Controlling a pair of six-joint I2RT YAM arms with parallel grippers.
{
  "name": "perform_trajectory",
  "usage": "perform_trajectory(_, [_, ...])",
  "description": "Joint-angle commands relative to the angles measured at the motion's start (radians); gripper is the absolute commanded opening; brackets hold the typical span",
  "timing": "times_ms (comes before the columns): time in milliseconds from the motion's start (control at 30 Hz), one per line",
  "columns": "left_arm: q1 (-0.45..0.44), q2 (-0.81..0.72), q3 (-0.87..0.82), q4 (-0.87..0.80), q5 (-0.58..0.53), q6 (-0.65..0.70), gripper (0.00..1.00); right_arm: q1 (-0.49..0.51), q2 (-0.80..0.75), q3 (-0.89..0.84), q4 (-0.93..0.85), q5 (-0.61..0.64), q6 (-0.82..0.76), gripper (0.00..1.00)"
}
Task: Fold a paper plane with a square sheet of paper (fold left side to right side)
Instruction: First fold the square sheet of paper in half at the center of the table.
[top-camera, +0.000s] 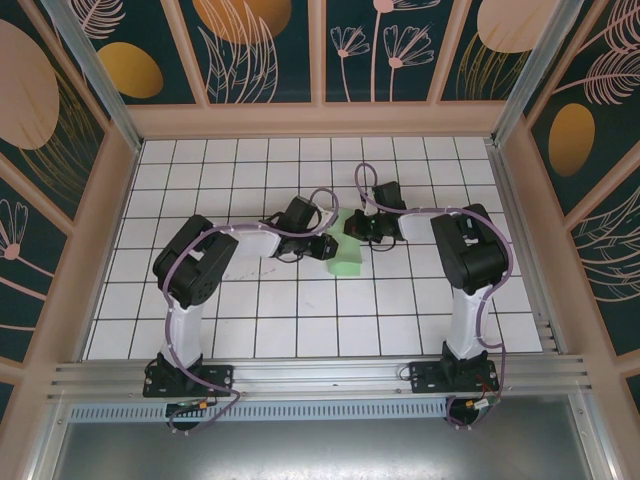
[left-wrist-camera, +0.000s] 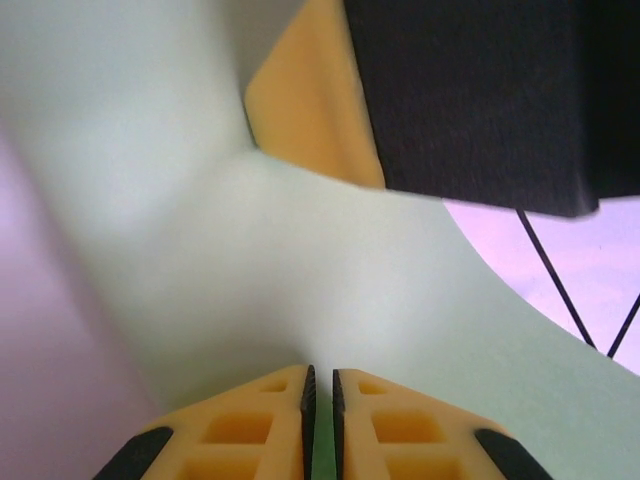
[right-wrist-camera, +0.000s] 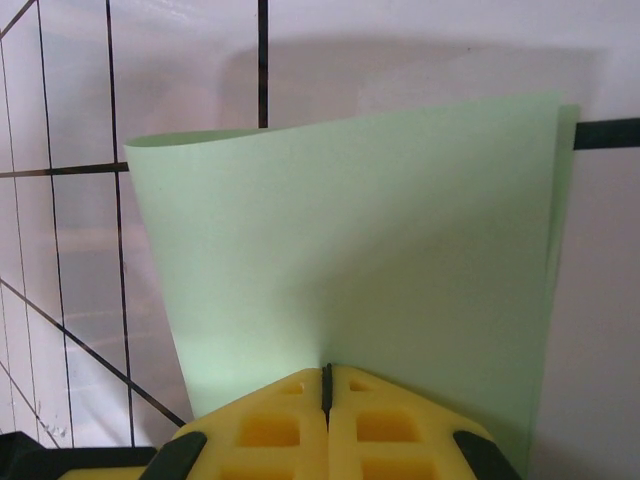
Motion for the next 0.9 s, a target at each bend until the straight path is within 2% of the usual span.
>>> perform_trajectory(0, [-0.026,-0.021,-0.068,-0.124,0.014,0.048,0.17,-0.008,0.053,-0.020,-0.089,0.062,-0.002,0.04])
perform_trajectory(433, [-0.064,-0.133,-0.218,-0.093,0.106,0.066,0.17,-0.010,0.057,-0.009,-0.105,0.072,-0.009,0.03])
perform_trajectory(867, [-0.086,-0.207,-0.286,-0.104,0.164,0.092,0.16,-0.010,0.059,0.000,-0.115,0.072,-0.012,0.03])
